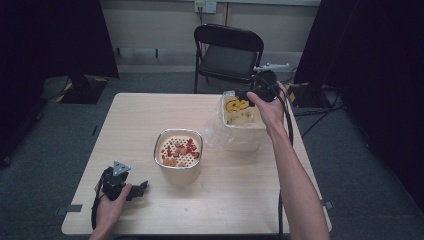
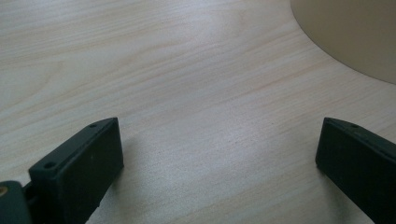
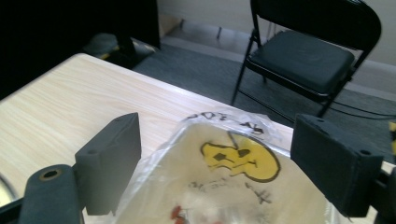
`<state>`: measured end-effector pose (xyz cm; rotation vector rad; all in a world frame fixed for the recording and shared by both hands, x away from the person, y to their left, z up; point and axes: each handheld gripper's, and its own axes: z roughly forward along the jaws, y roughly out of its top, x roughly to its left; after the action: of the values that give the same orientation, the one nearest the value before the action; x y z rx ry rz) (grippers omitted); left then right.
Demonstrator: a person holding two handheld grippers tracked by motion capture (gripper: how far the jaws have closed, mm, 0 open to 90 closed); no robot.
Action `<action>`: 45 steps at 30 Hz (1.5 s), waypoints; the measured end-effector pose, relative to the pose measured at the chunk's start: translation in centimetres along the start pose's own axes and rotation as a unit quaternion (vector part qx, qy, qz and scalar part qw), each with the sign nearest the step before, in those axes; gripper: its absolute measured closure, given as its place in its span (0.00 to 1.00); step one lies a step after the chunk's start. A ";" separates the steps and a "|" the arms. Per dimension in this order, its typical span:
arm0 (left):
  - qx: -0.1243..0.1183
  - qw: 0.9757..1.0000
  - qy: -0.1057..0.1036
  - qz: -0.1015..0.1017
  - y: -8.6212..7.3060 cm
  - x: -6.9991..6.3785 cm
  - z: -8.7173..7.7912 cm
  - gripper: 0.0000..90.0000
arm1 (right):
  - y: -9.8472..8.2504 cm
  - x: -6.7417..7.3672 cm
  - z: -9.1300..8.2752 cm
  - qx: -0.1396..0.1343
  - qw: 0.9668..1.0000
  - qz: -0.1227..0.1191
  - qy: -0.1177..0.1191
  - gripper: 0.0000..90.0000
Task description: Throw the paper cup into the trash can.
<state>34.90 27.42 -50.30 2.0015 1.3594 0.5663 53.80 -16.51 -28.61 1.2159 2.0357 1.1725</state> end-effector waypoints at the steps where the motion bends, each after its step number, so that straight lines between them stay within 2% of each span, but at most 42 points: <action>1: 0.000 1.000 0.000 0.000 0.0 0.0 0.0 0.00 | -0.2 0.1 -0.6 -0.003 1.000 0.001 0.007 0.18; 4: 0.000 1.000 0.000 0.000 0.0 0.0 0.0 0.00 | -0.4 0.4 -1.3 -0.004 1.000 -0.005 0.014 0.18; 5: 0.000 1.000 0.000 0.000 0.0 0.0 0.0 0.00 | -0.7 0.6 -2.4 -0.015 1.000 -0.011 0.015 0.18; 7: 0.000 1.000 0.000 0.000 0.0 0.0 0.0 0.00 | -0.8 0.7 -2.7 -0.019 1.000 -0.011 0.016 0.18; 8: 0.000 1.000 0.000 0.000 0.0 0.0 0.0 0.00 | -1.2 1.0 -3.6 -0.028 0.999 -0.017 0.023 0.18; 12: 0.000 1.000 0.000 0.001 0.0 0.0 0.0 0.00 | -2.7 1.7 -4.5 -0.014 0.999 -0.032 0.033 0.17; 17: 0.000 1.000 0.000 0.000 0.0 0.0 0.0 0.00 | -4.4 2.6 -5.5 -0.017 0.998 -0.039 0.044 0.17; 23: 0.000 1.000 0.000 0.000 0.0 0.0 0.0 0.00 | -7.8 3.6 -7.2 -0.013 0.997 -0.051 0.054 0.17; 24: 0.000 1.000 0.001 0.002 0.0 0.0 0.0 0.00 | -9.0 3.9 -7.7 -0.016 0.997 -0.051 0.059 0.17; 28: 0.000 1.000 0.000 0.000 0.0 0.0 0.0 0.00 | -11.5 4.4 -8.5 -0.005 0.997 -0.046 0.069 0.17; 32: 0.000 1.000 0.000 0.000 0.0 0.0 0.0 0.00 | -14.5 4.6 -9.1 0.002 0.997 -0.026 0.072 0.17; 37: 0.000 1.000 0.000 0.000 0.0 0.0 0.0 0.00 | -17.4 5.0 -9.4 0.017 0.996 -0.025 0.079 0.17; 41: 0.000 1.000 0.000 0.000 0.0 0.0 0.0 0.00 | -19.9 5.0 -9.0 0.032 0.996 -0.035 0.069 0.17; 43: 0.000 1.000 0.000 0.000 0.0 0.0 0.0 0.00 | -20.6 4.8 -8.7 0.037 0.997 -0.032 0.067 0.17; 44: 0.000 1.000 0.000 0.000 0.0 0.0 0.0 0.00 | -21.3 4.5 -8.5 0.045 0.996 -0.022 0.067 0.17; 45: 0.000 1.000 0.000 0.000 0.0 0.0 0.0 0.00 | -22.6 4.1 -8.0 0.056 0.997 -0.018 0.057 0.17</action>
<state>34.90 27.42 -50.30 2.0016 1.3594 0.5665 35.52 -21.55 -43.91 1.1825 2.2249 1.1479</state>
